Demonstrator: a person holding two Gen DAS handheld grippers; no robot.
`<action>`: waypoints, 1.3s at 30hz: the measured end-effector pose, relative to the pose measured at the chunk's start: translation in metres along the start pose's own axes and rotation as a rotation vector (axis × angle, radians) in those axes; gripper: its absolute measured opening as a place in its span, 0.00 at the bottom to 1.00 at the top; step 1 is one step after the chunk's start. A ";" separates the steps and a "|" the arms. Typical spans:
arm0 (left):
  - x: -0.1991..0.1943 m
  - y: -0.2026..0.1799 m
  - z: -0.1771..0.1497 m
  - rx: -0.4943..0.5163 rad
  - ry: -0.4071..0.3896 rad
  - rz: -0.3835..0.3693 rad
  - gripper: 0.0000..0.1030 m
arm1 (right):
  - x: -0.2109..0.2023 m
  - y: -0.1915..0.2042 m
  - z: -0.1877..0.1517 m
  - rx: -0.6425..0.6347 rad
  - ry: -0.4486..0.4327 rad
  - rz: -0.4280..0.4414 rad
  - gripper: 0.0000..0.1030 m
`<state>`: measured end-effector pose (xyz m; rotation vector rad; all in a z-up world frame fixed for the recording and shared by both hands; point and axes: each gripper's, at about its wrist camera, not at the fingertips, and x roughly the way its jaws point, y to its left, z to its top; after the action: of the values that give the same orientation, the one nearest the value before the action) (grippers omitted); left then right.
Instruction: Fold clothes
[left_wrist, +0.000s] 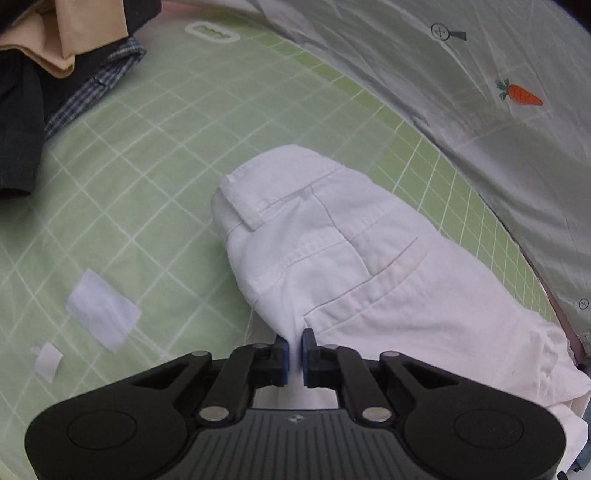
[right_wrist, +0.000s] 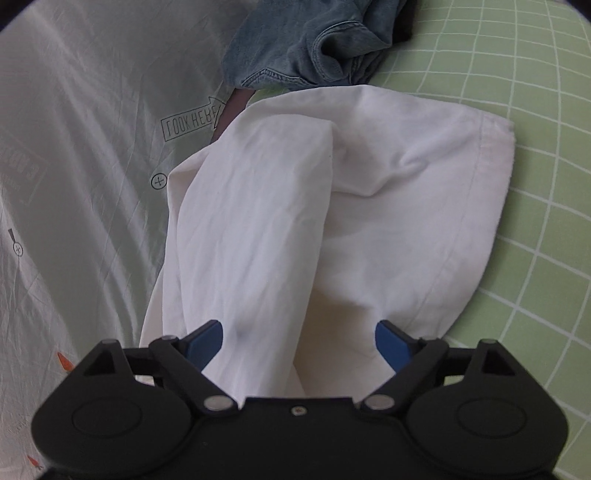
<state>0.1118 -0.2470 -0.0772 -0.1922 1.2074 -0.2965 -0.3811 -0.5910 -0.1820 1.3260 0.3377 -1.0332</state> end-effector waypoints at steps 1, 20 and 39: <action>-0.009 0.000 0.006 0.014 -0.052 0.012 0.07 | -0.001 0.002 -0.004 -0.015 -0.003 -0.015 0.88; -0.078 0.128 0.009 -0.074 -0.250 0.236 0.05 | 0.010 0.015 -0.094 -0.137 0.014 -0.181 0.74; -0.069 0.128 0.015 -0.122 -0.251 0.286 0.05 | -0.068 0.053 0.004 -0.507 -0.414 -0.367 0.00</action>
<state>0.1189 -0.1033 -0.0492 -0.1541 0.9886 0.0507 -0.3787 -0.5709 -0.0983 0.5853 0.4983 -1.3860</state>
